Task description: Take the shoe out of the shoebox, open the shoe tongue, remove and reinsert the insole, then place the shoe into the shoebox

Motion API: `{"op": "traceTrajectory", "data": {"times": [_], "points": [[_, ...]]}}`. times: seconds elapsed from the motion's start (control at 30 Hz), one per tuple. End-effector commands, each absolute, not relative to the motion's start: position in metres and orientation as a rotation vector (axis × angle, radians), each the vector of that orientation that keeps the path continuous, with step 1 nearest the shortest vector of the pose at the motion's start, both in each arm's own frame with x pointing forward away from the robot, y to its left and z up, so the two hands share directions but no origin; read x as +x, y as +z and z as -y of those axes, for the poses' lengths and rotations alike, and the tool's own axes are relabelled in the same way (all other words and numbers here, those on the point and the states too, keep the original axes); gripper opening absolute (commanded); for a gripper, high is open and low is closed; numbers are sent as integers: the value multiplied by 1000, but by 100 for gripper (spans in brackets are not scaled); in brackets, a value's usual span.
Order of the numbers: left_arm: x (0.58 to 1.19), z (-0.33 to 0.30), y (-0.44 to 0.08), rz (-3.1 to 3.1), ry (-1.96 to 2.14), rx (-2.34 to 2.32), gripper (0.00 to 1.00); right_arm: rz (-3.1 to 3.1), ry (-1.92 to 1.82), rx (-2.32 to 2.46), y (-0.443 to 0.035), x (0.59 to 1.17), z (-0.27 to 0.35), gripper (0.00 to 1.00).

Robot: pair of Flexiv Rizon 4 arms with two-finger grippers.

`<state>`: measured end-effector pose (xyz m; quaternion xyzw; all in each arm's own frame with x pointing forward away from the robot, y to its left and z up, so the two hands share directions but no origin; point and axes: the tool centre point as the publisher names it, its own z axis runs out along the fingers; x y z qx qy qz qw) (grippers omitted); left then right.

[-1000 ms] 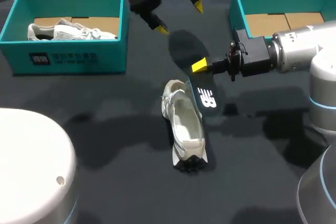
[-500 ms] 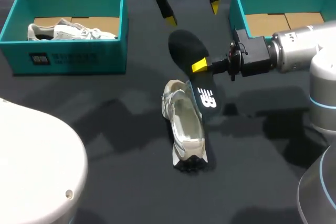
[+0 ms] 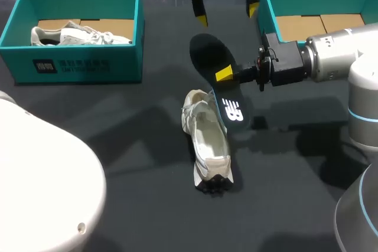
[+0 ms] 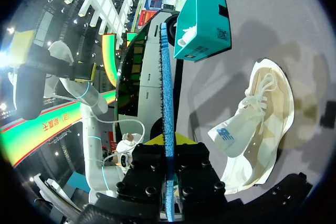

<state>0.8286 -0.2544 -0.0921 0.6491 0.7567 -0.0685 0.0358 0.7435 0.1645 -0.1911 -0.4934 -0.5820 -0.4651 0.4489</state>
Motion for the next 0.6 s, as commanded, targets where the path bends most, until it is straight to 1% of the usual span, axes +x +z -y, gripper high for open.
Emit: {"op": "traceTrajectory", "data": {"times": [0.03, 0.4, 0.5, 0.6], "points": [[823, 238, -85, -2247, -354, 1933, 100, 1440, -1150, -1225, -191, 742, -165, 0], [805, 196, -86, -2054, -643, 1654, 100, 1440, -1150, -1225, -191, 742, -165, 0], [803, 186, -92, -1991, -752, 1521, 100, 1440, -1150, -1225, -191, 742, -165, 0], [800, 180, -104, -1989, -776, 1394, 100, 1440, -1150, -1225, -191, 742, -165, 0]]}}
